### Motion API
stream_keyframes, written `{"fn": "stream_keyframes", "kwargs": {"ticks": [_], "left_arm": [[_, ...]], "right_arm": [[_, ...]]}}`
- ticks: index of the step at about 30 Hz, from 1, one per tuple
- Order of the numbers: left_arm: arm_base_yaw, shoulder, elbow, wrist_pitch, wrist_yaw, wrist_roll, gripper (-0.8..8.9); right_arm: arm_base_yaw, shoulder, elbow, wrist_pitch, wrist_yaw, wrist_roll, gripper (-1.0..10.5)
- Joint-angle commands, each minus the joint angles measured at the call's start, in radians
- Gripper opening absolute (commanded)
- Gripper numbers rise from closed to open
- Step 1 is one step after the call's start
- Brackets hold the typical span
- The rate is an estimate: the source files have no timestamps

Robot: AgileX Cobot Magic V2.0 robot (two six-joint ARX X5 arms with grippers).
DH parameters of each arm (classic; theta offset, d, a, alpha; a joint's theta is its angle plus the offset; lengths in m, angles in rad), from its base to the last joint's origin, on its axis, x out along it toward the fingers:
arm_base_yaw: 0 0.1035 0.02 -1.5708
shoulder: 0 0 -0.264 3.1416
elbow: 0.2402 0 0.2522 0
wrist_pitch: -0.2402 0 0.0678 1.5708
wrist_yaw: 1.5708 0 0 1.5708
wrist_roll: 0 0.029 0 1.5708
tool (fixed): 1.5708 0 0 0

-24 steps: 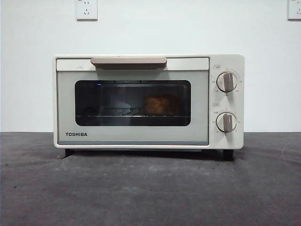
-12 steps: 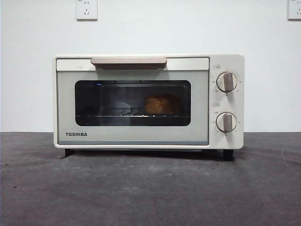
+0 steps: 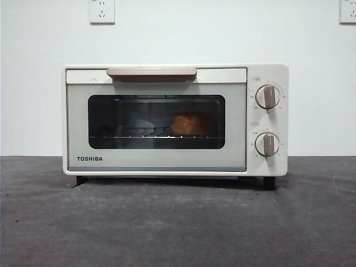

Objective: The left arm flap open the oven, the right arm pick bread and place it into oven, the left arm flap close the oven

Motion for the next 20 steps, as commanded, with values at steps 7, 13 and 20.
{"fn": "stream_keyframes", "kwargs": {"ticks": [7,13,20], "left_arm": [[0.002,-0.001,-0.021,0.015,-0.005,-0.002,0.16],[0.002,-0.001,-0.021,0.016,-0.005,-0.002,0.16],[0.002,-0.001,-0.021,0.016,-0.005,-0.002,0.16]], "right_arm": [[-0.285,-0.020,-0.188,0.210,-0.035,-0.034,0.1],[-0.470,-0.040,-0.440,0.480,-0.193,-0.100,0.1],[-0.610,-0.094,-0.670,0.652,-0.288,-0.103,0.1]]}}
